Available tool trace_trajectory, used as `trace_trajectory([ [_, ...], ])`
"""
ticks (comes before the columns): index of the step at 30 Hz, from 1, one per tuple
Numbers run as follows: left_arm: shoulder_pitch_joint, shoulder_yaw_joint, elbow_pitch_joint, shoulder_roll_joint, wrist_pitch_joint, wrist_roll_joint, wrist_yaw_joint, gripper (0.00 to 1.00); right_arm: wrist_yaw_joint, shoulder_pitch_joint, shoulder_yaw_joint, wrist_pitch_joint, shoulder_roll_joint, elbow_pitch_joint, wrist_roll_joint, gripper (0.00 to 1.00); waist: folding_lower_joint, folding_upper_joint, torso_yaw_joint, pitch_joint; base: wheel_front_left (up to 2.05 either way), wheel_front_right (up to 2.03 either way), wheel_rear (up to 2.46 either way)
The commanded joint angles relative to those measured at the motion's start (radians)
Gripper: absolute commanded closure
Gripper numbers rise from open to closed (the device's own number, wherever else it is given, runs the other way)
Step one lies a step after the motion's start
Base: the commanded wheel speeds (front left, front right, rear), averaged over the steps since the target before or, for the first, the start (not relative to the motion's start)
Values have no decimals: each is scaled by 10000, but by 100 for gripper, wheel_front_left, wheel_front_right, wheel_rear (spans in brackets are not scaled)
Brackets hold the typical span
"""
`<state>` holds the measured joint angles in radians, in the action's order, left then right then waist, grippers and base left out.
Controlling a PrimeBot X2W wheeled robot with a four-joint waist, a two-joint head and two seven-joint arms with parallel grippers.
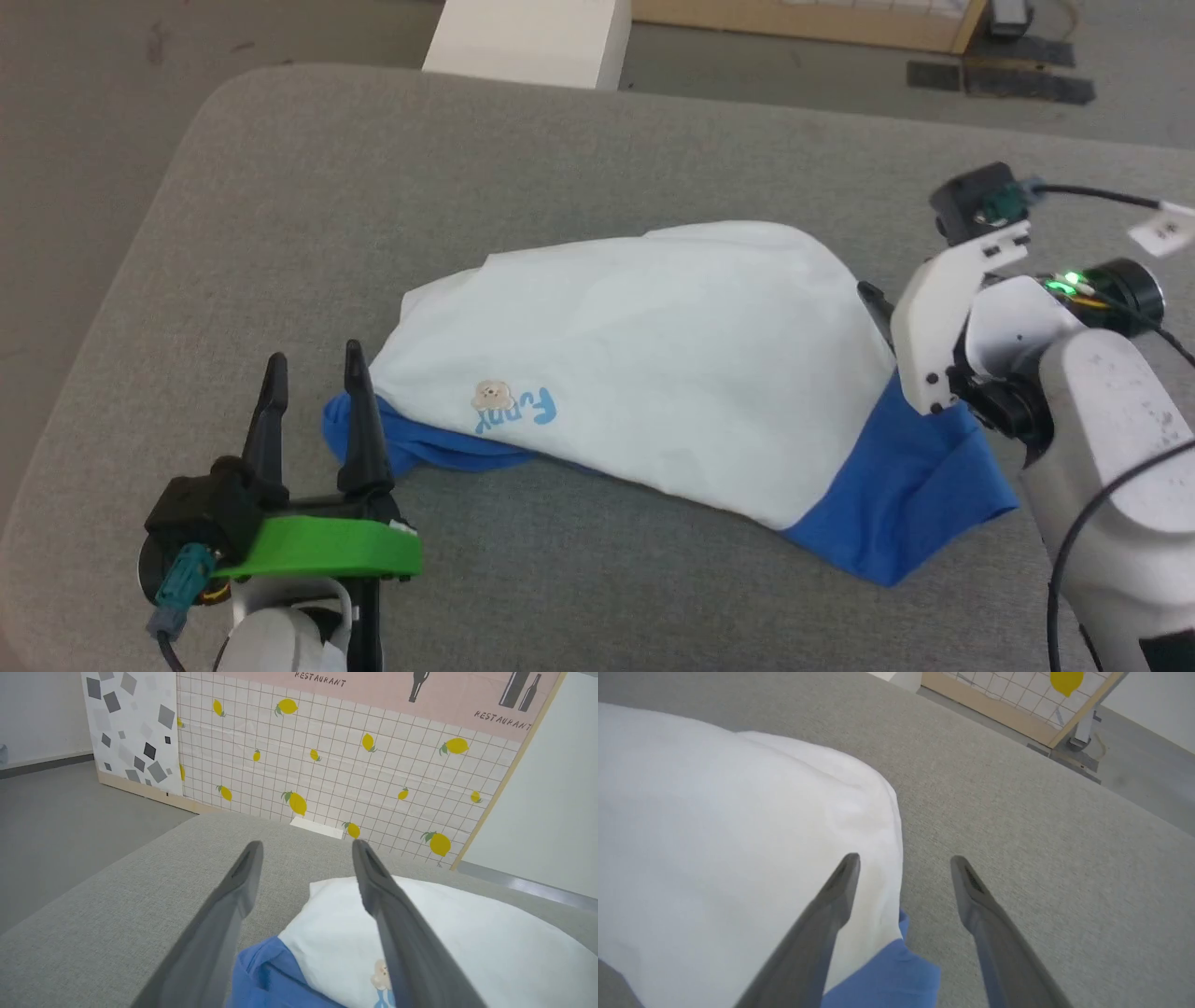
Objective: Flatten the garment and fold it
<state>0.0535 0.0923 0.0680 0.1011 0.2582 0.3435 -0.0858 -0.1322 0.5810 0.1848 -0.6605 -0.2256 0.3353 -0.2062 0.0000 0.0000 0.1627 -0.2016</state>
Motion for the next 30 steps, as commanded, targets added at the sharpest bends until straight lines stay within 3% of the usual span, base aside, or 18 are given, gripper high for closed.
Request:
trace_trajectory([
  [1,234,-98,-24,-100,34,-160,160,0,15,306,201,-121,-37,274,145,0,0,0,445,-539,0,0,0],
  [7,492,-348,-202,-410,35,-537,618,0,15,965,1052,-783,-57,1635,334,0,0,0,683,-1015,0,0,0],
  [11,612,-414,-292,-482,35,-616,757,0,15,997,1728,-1380,-122,2041,-348,0,0,0,763,-1164,0,0,0],
  [12,624,-404,-322,-491,35,-618,781,0,15,996,1826,-1560,-162,2089,-630,26,0,0,773,-1185,0,0,0],
  [13,641,-388,-340,-496,35,-628,802,0,15,1027,1895,-1636,-229,2075,-801,78,0,0,782,-1206,0,0,0],
  [14,669,-366,-344,-500,35,-611,808,0,15,1095,1971,-1634,-358,2011,-949,100,0,0,794,-1233,0,0,0],
  [17,743,-230,-359,-505,35,-453,749,0,15,1356,1742,-1415,-747,1884,-1279,100,0,0,850,-1281,0,0,0],
  [21,841,-61,-359,-506,35,-315,691,0,15,2033,687,-827,-1333,1899,-1106,100,0,0,962,-1371,0,0,0],
  [25,921,90,-420,-507,35,-212,668,0,15,3067,-852,-37,-1855,2179,73,100,0,0,1115,-1530,0,0,0],
  [29,957,221,-511,-508,35,-95,617,0,15,3720,-1953,1158,-1654,2583,1668,98,0,0,1249,-1692,0,0,0],
  [30,952,237,-539,-508,35,-78,612,0,15,3696,-1990,1165,-1571,2730,1768,0,0,0,1254,-1676,0,0,0],
])
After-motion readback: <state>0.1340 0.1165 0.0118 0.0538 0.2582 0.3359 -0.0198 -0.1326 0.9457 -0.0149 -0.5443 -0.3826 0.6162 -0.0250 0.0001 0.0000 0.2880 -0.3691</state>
